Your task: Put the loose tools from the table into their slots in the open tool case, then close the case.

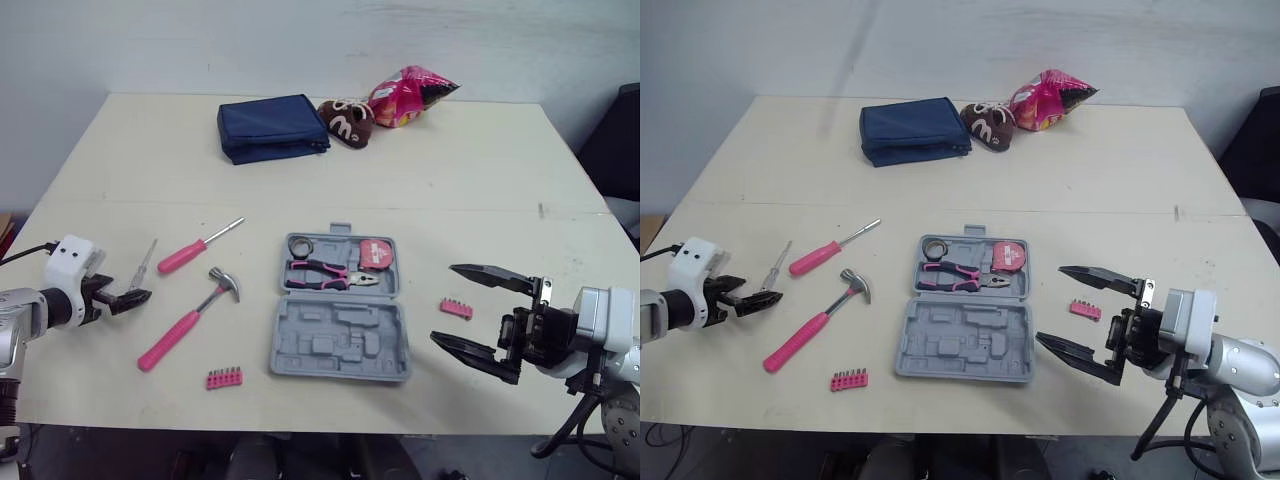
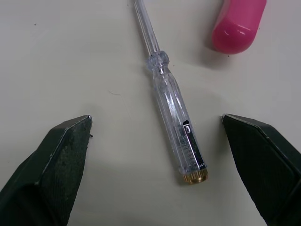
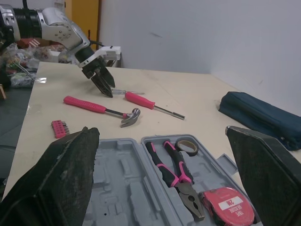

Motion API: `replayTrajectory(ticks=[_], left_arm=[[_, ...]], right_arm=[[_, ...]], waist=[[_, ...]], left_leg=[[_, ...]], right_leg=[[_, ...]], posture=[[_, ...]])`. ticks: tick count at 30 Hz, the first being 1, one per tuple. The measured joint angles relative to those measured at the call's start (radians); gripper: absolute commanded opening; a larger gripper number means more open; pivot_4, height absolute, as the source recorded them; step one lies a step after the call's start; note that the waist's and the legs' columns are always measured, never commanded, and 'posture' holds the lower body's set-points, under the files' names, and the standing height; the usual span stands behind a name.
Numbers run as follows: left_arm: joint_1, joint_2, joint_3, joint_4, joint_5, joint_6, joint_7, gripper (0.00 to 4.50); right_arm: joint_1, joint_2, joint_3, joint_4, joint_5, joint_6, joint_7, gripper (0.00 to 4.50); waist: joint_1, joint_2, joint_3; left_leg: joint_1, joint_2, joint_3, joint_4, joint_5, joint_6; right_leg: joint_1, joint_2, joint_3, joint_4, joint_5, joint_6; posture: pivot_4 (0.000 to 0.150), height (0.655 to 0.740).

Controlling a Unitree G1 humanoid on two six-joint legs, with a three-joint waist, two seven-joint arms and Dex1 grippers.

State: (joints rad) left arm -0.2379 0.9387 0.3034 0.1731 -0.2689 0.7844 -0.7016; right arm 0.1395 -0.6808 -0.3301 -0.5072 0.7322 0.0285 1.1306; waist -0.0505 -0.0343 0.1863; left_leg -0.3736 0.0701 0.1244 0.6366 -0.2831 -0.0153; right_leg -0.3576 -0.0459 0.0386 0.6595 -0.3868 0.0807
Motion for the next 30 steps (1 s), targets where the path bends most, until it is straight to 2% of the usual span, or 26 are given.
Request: replayTrajectory(ticks=[2, 5, 11, 12, 13, 19, 24, 26, 30], left_arm=[[0.001, -0.013, 0.000, -0.012, 0.001, 0.009, 0.022, 4.48], [0.014, -0.023, 0.001, -0.042, 0.000, 0.016, 0.035, 3.58], [0.012, -0.084, 0.019, -0.054, -0.005, 0.022, 0.069, 0.85], [0.012, -0.097, 0.027, -0.054, -0.005, 0.022, 0.079, 0.27], [0.013, -0.109, 0.035, -0.055, -0.007, 0.022, 0.087, 0.01], [0.022, -0.143, 0.075, -0.054, -0.015, 0.020, 0.125, 0.01], [0.015, -0.158, 0.142, 0.007, -0.024, -0.114, 0.145, 0.01], [0.002, -0.140, 0.139, -0.006, -0.034, -0.190, 0.090, 0.01], [-0.028, -0.021, 0.063, -0.099, -0.064, -0.360, -0.175, 0.01]], right_arm=[[-0.001, 0.000, 0.008, -0.001, 0.000, 0.001, -0.004, 4.50], [-0.009, 0.000, 0.011, -0.002, 0.000, 0.002, -0.010, 4.50], [-0.038, 0.000, 0.024, -0.002, 0.000, 0.008, -0.016, 4.50], [-0.038, 0.000, 0.030, -0.002, 0.000, 0.012, -0.015, 4.50], [-0.039, 0.000, 0.039, -0.002, 0.000, 0.014, -0.012, 4.50], [-0.012, 0.000, 0.039, 0.018, -0.007, -0.010, 0.017, 4.50], [0.013, 0.000, 0.010, 0.078, -0.010, -0.051, 0.053, 4.50], [0.004, 0.000, 0.008, 0.084, -0.020, -0.058, 0.055, 4.50], [0.034, -0.016, -0.026, 0.125, -0.030, -0.083, 0.095, 4.50]], waist=[[0.001, 0.000, 0.000], [0.002, 0.001, 0.000], [0.007, 0.007, -0.004], [0.009, 0.008, -0.005], [0.011, 0.009, -0.005], [0.015, 0.010, -0.006], [0.015, 0.006, -0.004], [0.019, 0.002, -0.004], [0.027, -0.001, -0.004]], left_leg=[[0.001, 0.000, 0.000, 0.000, 0.000, 0.000], [0.002, 0.000, 0.000, 0.000, 0.000, 0.000], [0.003, -0.001, 0.000, 0.000, 0.000, 0.000], [0.003, -0.001, 0.000, 0.000, 0.000, 0.000], [0.003, -0.001, 0.000, 0.000, 0.000, 0.000], [0.004, 0.000, 0.000, 0.000, 0.000, 0.000], [0.003, 0.000, 0.000, 0.000, 0.000, 0.000], [0.002, 0.000, 0.000, 0.001, 0.000, 0.000], [0.000, -0.002, 0.000, 0.000, 0.003, -0.006]], right_leg=[[0.001, 0.000, 0.000, 0.000, 0.000, 0.000], [0.002, 0.000, 0.000, 0.000, 0.000, 0.000], [0.002, 0.000, 0.000, 0.001, 0.000, 0.000], [0.002, 0.000, 0.001, 0.001, 0.000, 0.000], [0.002, 0.000, 0.001, 0.001, 0.000, 0.000], [0.002, 0.000, 0.001, 0.001, 0.000, 0.000], [0.002, 0.001, 0.000, 0.001, 0.000, 0.000], [0.002, 0.001, 0.000, 0.000, 0.000, 0.000], [0.002, -0.002, -0.001, -0.003, 0.000, 0.000]], posture=[[0.150, 0.7400], [0.150, 0.7400], [0.150, 0.7400], [0.150, 0.7400], [0.150, 0.7400], [0.150, 0.7400], [0.150, 0.7400], [0.150, 0.7400], [0.150, 0.7400]])
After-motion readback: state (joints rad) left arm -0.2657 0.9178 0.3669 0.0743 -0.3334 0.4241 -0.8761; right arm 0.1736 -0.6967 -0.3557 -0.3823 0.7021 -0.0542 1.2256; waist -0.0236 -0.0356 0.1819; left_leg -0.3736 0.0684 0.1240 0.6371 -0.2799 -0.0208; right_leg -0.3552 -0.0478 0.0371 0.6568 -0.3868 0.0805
